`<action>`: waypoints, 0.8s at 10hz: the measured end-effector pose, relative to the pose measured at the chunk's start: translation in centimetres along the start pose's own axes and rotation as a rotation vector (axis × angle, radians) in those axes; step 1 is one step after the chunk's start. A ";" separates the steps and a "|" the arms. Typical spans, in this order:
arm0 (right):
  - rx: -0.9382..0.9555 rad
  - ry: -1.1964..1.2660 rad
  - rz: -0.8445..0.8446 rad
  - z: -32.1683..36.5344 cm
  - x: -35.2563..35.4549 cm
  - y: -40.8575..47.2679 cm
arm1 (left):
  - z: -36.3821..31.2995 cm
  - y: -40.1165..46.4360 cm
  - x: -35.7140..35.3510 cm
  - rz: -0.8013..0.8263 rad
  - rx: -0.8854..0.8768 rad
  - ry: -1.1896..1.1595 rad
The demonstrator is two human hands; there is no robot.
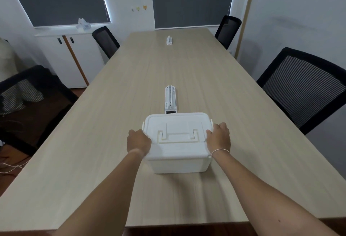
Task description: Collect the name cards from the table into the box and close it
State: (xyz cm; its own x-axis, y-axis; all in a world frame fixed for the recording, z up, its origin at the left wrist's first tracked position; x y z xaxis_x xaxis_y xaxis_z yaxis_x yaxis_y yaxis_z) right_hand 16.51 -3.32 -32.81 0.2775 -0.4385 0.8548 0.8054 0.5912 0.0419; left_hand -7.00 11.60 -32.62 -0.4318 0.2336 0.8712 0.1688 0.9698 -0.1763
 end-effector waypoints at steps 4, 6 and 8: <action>0.045 -0.130 0.069 0.4 0.2 -0.5 | -0.6 -0.9 -0.3 0.006 -0.119 0.199; 0.090 -0.203 0.140 0.7 0.6 -0.4 | -1.7 -1.4 0.3 0.038 -0.195 0.237; 0.201 -0.214 0.138 4.0 2.4 0.4 | -4.0 -1.3 3.9 0.009 -0.287 0.191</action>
Point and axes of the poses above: each hand's wrist, its own y-axis towards the middle knuckle, its own x-axis out of the back of the hand, z = x × y, the point moved 6 cm from there along y, towards the middle knuckle, and after that the axes turned 2 degrees about -y, right-handed, at the moved point
